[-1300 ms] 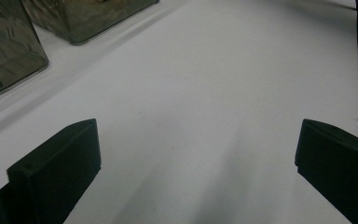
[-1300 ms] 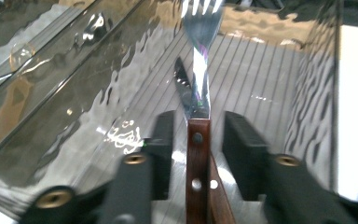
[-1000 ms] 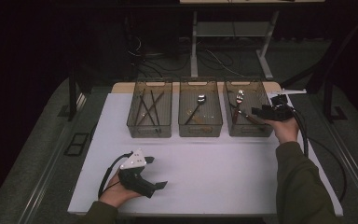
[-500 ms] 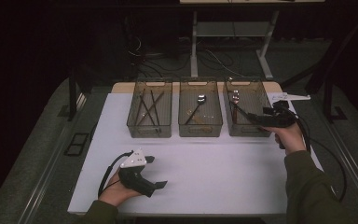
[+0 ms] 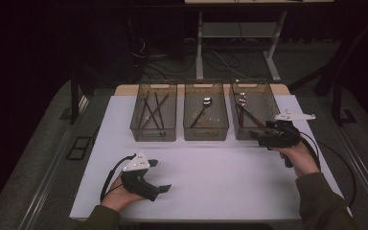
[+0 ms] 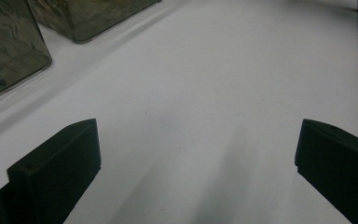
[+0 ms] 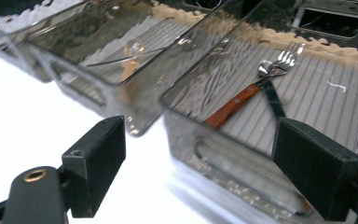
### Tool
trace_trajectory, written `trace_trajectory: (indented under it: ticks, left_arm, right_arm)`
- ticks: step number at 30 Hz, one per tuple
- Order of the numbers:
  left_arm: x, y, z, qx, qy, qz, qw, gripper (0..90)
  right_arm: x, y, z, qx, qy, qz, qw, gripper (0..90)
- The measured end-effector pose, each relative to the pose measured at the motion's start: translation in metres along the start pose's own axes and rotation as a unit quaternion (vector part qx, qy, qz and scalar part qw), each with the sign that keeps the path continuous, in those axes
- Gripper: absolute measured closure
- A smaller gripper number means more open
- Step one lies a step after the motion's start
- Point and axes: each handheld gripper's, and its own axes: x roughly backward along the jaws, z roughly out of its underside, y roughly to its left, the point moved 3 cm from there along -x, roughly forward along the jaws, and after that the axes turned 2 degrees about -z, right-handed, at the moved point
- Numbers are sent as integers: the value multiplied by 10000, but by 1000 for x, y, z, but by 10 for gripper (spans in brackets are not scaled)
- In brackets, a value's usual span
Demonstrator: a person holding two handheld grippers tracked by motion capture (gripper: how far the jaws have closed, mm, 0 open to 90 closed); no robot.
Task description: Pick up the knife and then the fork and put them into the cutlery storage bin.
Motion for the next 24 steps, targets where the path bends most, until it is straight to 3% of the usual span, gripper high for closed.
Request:
trace_trajectory:
  ticks: [9, 24]
  left_arm:
    - [2, -2, 0, -72, 16, 17, 10000, 0]
    - [1, -4, 1, -71, 45, 17, 10000, 0]
  right_arm:
    - [13, 26, 18, 190, -151, -257, 9994, 173]
    - [23, 51, 62, 357, 16, -691, 9970, 173]
